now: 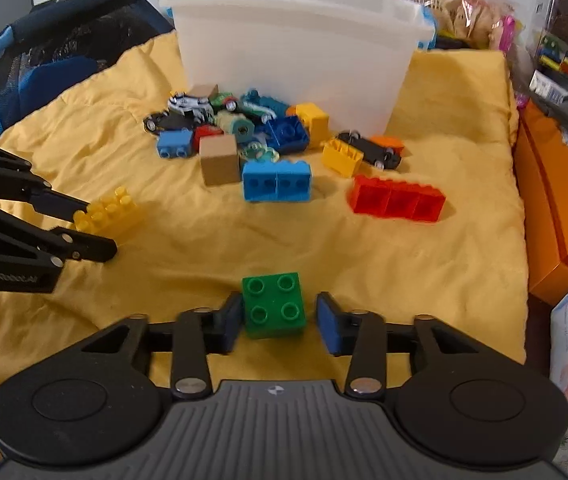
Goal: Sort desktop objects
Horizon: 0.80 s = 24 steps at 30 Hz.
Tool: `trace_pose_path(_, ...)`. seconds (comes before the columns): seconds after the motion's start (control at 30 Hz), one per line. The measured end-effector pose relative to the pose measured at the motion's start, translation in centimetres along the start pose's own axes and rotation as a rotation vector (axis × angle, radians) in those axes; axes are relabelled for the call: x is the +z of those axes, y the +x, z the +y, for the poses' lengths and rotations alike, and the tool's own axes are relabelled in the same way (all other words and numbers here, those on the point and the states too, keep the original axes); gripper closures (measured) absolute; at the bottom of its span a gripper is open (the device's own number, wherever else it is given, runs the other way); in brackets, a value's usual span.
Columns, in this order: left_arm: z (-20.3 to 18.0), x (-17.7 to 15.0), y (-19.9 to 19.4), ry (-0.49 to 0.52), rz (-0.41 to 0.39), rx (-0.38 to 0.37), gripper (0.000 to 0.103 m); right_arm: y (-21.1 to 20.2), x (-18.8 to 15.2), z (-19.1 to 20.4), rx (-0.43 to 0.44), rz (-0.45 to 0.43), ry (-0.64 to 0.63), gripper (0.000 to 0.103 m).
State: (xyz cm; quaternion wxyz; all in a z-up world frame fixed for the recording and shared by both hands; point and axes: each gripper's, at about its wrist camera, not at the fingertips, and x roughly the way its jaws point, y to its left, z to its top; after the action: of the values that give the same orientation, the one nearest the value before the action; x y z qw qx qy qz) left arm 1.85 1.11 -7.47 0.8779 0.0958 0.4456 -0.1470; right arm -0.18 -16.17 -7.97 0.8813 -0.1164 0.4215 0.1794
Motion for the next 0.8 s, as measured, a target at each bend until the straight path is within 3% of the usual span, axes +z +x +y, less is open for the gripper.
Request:
trace_pose_path(0.2, 0.3, 1.4, -2.1, 0.010, -0.050, 0.019, 0.076, -0.8, 0.2, -0.2, -0.006, -0.010, 0.012, 0.069)
trace_pose_path(0.37, 1.9, 5.4, -4.6, -0.002, -0.146, 0.040, 0.076, -1.6, 2.3, -1.2, -0.007, -0.051, 0.019, 0.069)
trace_pose_path(0.53, 3.3, 11.6, -5.5, 0.031, -0.252, 0.111, 0.076, -2.6, 7.8, -2.3, -0.048, -0.181, -0.027, 0.069)
trace_pose_path(0.8, 5.0, 19.2, -3.9, -0.003, -0.319, 0.161, 0.076, -2.0, 17.1, -5.1, -0.044, -0.347, 0.083, 0.069)
